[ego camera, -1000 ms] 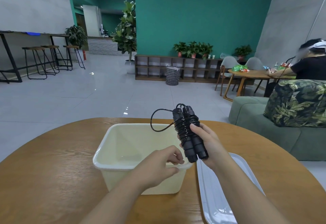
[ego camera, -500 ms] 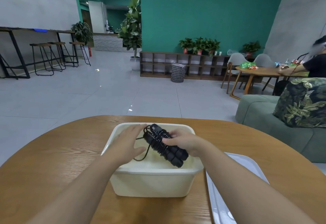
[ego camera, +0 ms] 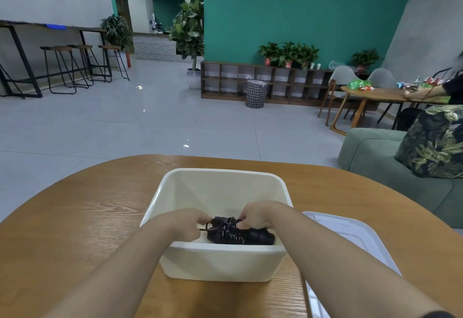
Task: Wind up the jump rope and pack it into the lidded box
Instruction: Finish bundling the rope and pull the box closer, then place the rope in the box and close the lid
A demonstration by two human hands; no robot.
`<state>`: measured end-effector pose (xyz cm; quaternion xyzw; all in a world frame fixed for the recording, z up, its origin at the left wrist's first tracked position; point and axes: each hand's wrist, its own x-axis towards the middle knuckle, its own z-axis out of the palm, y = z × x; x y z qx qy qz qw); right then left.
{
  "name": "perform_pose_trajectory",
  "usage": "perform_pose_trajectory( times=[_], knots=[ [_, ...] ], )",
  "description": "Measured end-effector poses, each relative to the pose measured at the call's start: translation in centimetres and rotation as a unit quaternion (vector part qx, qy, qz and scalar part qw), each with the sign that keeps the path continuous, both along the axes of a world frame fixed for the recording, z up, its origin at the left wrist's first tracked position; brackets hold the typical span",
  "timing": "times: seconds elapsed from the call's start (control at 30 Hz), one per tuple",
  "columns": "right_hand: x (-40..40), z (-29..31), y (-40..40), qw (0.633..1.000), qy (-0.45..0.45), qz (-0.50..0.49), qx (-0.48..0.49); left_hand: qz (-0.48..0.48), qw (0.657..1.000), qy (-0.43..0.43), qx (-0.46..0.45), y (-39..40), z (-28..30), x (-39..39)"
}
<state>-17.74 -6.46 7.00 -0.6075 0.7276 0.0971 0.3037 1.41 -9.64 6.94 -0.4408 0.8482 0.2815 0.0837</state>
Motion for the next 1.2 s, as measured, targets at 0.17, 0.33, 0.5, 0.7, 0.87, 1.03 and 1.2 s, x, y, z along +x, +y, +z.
perform_pose_trajectory(
  times=[0.17, 0.33, 0.5, 0.7, 0.87, 1.03, 1.2],
  knots=[
    [-0.3, -0.6, -0.3, 0.997, 0.008, 0.022, -0.069, 0.000, 1.000, 0.014, -0.016, -0.3, -0.1, 0.2],
    [0.1, 1.3, 1.4, 0.977, -0.030, 0.009, -0.209, 0.028, 0.995, 0.077, -0.054, 0.6, 0.7, 0.2],
    [-0.7, 2.2, 6.9, 0.905, -0.082, -0.030, -0.417, 0.026, 0.968, 0.157, -0.194, 1.9, 2.4, 0.0],
    [-2.8, -1.7, 12.8, 0.791, -0.173, -0.222, -0.543, 0.003, 0.954, 0.229, -0.194, 5.0, 2.8, -1.4],
    [-3.7, -7.6, 14.4, 0.863, -0.112, -0.315, -0.379, -0.045, 0.951, 0.256, -0.170, 7.6, 2.4, -2.7],
    [-4.1, -9.5, 14.2, 0.894, -0.028, -0.334, -0.298, -0.053, 0.949, 0.242, -0.195, 8.5, 1.9, -2.7],
    [-4.0, -8.6, 14.5, 0.878, -0.019, -0.340, -0.337, -0.043, 0.950, 0.247, -0.185, 8.9, 2.2, -2.4]
  ],
)
